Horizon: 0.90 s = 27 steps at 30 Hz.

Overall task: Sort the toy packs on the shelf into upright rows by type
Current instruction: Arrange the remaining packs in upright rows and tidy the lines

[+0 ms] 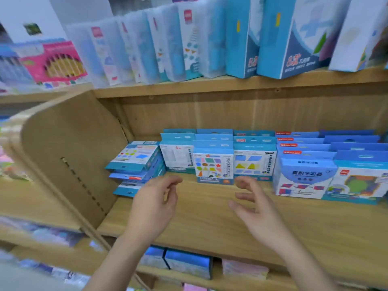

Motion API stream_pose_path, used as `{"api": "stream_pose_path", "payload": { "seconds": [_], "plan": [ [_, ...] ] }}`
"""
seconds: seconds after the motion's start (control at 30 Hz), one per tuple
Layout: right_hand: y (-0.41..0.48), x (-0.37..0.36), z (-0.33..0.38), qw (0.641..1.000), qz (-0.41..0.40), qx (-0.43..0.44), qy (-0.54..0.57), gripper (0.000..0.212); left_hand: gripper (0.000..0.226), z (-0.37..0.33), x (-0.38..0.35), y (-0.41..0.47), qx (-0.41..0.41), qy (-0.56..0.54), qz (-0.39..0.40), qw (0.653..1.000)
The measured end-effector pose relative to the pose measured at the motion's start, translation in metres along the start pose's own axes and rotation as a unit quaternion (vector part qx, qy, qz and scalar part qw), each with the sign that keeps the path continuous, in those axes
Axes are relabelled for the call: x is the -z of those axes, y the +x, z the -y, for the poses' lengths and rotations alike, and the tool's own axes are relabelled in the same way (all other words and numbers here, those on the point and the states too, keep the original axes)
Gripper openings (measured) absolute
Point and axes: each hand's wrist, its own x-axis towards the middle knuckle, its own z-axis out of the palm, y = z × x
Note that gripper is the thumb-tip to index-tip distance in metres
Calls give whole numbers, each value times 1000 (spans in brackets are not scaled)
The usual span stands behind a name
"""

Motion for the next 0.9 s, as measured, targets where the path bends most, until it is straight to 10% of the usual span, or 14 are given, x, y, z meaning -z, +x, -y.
{"api": "stream_pose_path", "payload": {
  "seconds": [0.47, 0.63, 0.9],
  "plan": [
    [30, -149, 34, 996, 61, 11, -60, 72, 51, 148, 44, 81, -41, 275, 86, 957],
    [47, -153, 72, 980, 62, 101, -158, 83, 21, 122, 94, 76, -155, 115, -143, 971],
    [73, -140, 102, 993, 103, 46, -23, 33, 17, 98, 102, 85, 86, -282, -28, 955]
  ]
}}
